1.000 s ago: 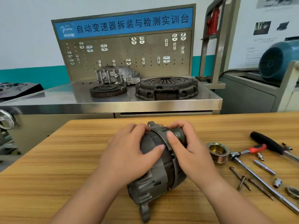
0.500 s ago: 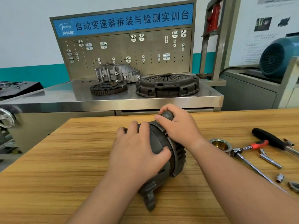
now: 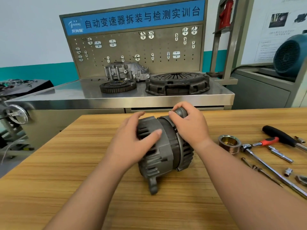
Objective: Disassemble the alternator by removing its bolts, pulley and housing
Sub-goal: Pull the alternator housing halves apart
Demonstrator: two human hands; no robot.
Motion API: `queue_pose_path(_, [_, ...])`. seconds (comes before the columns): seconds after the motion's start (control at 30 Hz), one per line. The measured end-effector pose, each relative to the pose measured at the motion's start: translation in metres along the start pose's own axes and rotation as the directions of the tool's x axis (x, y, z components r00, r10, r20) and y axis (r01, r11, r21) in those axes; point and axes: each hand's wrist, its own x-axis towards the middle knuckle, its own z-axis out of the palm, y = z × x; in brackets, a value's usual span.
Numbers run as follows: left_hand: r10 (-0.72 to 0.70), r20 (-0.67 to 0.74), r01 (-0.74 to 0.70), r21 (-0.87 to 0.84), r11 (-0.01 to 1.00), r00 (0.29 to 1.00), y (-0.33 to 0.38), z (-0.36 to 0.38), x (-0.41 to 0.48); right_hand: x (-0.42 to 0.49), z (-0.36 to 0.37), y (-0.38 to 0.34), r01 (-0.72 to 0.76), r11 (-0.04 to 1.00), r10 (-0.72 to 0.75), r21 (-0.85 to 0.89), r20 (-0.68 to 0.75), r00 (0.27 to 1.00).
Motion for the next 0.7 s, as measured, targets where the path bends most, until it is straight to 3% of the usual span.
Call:
queue_pose_path(0.1, [-0.189, 0.087, 0.206, -0.285, 0.936, 0.978, -0.019, 0.008, -0.039, 0.0, 0.0, -0.002, -0.034, 0.999, 0.032, 0.042, 0.031, 0.999])
queue_pose_path(0.2, [-0.241, 0.307, 0.299, -0.156, 0.942, 0.921, -0.022, 0.026, -0.07, 0.001, 0.0, -0.003, -0.057, 0.995, 0.053, 0.082, 0.051, 0.997])
queue_pose_path(0.23, [-0.249, 0.322, 0.282, -0.06, 0.958, 0.914, -0.023, 0.033, -0.072, 0.001, -0.001, -0.003, -0.067, 0.994, 0.062, 0.086, 0.055, 0.997])
queue_pose_path(0.4, [-0.235, 0.109, 0.188, 0.328, 0.926, 0.966, -0.027, 0.047, -0.07, -0.002, -0.002, -0.007, -0.067, 0.993, 0.062, 0.102, 0.048, 0.997])
queue_pose_path(0.53, [-0.273, 0.168, 0.223, 0.268, 0.937, 0.947, -0.027, 0.038, -0.063, -0.017, -0.006, -0.003, -0.036, 0.986, 0.048, 0.163, -0.069, 0.996])
queue_pose_path(0.7, [-0.047, 0.123, 0.005, 0.319, 0.948, 0.991, 0.001, -0.001, -0.031, -0.03, -0.018, 0.001, -0.151, 0.954, 0.209, 0.257, -0.216, 0.954])
